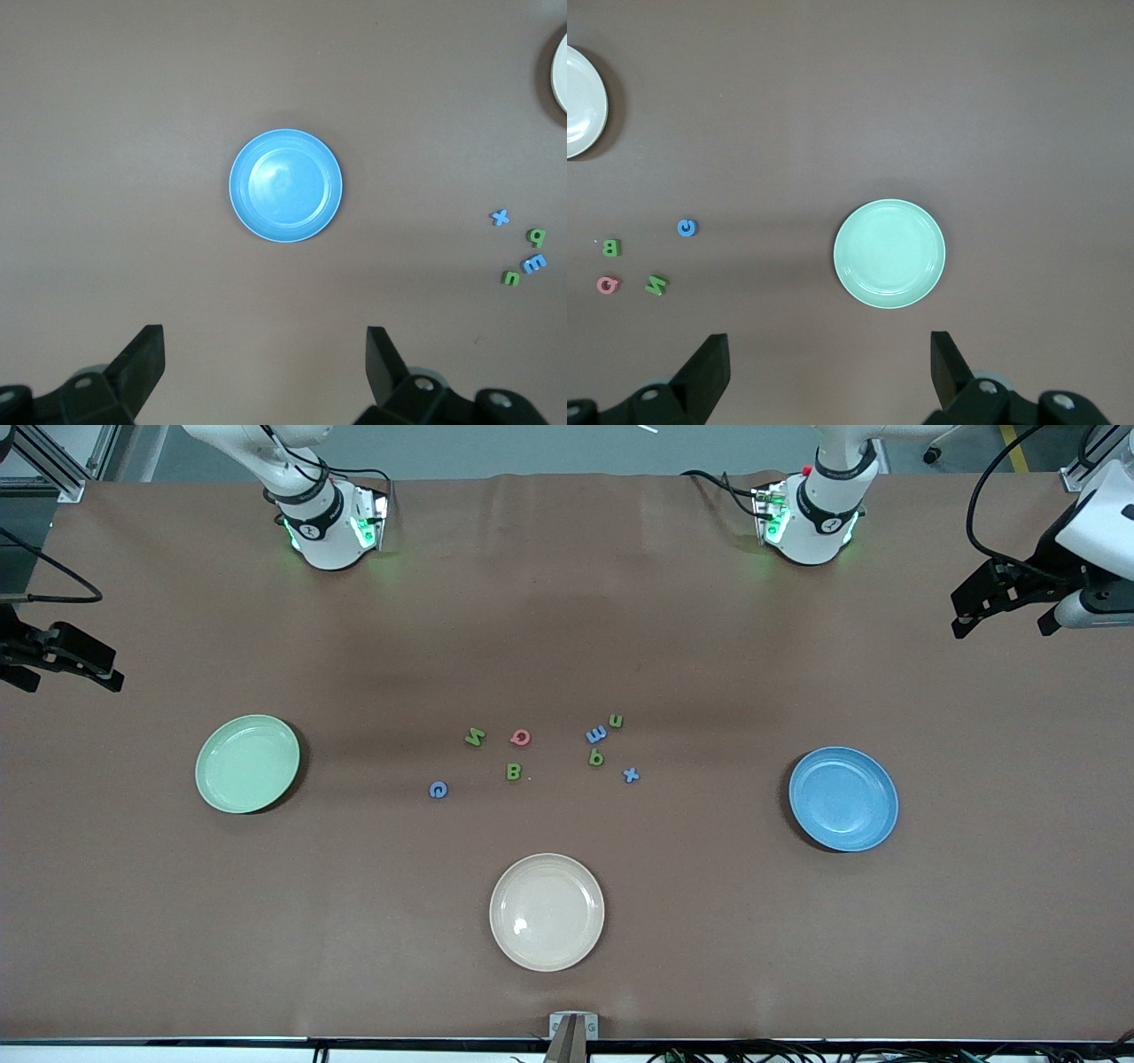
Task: Sort upper and lower case letters into plates
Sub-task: 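Reach the left gripper to the blue x while the right gripper reaches the blue c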
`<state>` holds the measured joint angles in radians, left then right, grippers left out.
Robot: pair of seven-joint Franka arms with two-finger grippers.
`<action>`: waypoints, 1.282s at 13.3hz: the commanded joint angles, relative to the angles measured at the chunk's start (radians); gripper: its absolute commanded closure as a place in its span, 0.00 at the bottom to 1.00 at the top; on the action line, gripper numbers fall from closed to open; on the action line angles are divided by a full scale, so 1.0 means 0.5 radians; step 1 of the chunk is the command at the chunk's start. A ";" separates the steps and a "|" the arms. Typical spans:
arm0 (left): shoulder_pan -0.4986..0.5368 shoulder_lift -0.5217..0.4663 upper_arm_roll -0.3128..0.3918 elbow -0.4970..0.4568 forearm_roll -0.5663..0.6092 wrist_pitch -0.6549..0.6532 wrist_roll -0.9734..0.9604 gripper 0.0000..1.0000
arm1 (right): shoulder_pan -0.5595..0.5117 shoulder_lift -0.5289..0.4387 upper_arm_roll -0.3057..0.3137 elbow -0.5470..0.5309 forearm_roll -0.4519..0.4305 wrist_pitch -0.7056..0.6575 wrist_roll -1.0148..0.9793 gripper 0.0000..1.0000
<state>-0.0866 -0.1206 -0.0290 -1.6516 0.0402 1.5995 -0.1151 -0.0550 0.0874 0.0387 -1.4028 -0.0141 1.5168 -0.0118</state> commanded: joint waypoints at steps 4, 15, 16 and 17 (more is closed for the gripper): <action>0.004 0.097 0.009 0.106 -0.010 -0.030 -0.006 0.00 | -0.019 0.006 0.015 0.026 -0.021 -0.015 -0.016 0.00; -0.298 0.909 -0.347 0.131 -0.041 0.684 -1.172 0.00 | 0.149 0.168 0.036 0.017 0.028 0.083 0.005 0.00; -0.399 1.010 -0.341 0.131 -0.022 0.782 -1.412 0.00 | 0.217 0.220 0.033 0.017 0.059 0.132 0.032 0.00; -0.479 1.108 -0.335 0.131 0.005 0.883 -1.539 0.00 | 0.242 0.267 0.036 0.017 0.089 0.190 0.118 0.00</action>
<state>-0.2613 0.3458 -0.2052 -1.6224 0.0278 1.9827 -0.7539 0.0342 0.1766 0.0580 -1.4052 0.0007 1.5773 0.0012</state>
